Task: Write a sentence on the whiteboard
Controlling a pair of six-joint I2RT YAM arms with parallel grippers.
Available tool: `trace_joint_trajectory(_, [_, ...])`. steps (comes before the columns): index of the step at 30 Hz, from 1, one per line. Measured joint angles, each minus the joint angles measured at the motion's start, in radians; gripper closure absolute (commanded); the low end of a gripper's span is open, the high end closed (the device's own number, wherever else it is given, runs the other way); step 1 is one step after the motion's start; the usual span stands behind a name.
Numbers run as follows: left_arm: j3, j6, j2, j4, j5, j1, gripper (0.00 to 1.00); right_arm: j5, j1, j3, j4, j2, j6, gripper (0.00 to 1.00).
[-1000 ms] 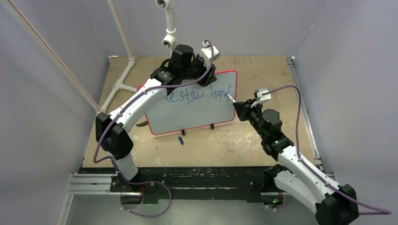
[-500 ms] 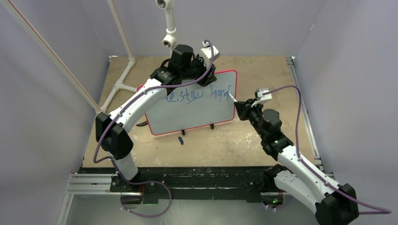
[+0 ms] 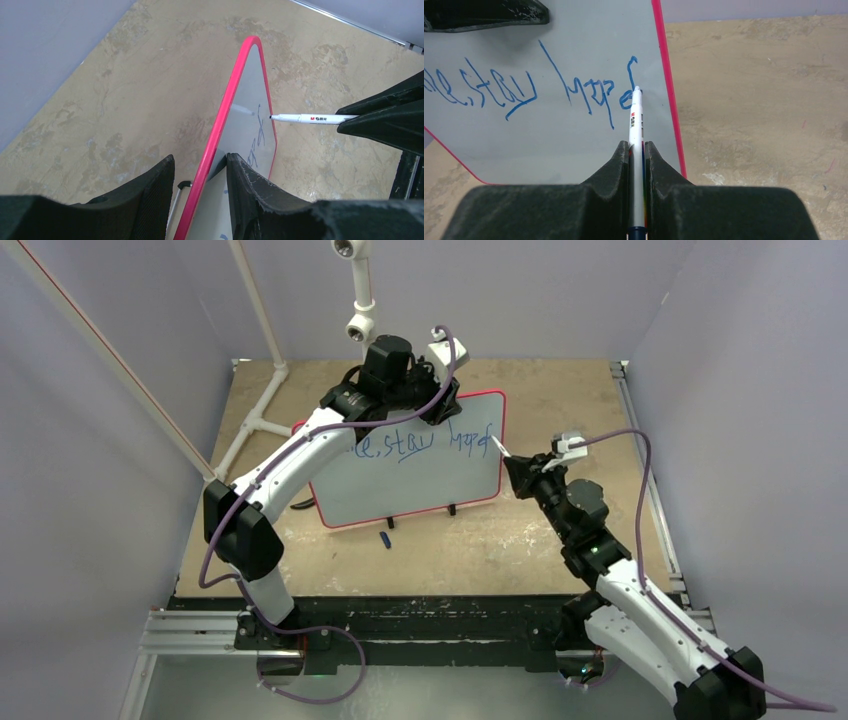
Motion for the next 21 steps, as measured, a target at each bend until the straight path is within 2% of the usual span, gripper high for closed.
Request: trace_joint_trajectory(21, [0.000, 0.000, -0.001, -0.003, 0.000, 0.000, 0.59, 0.002, 0.000, -0.004, 0.031, 0.027, -0.008, 1.00])
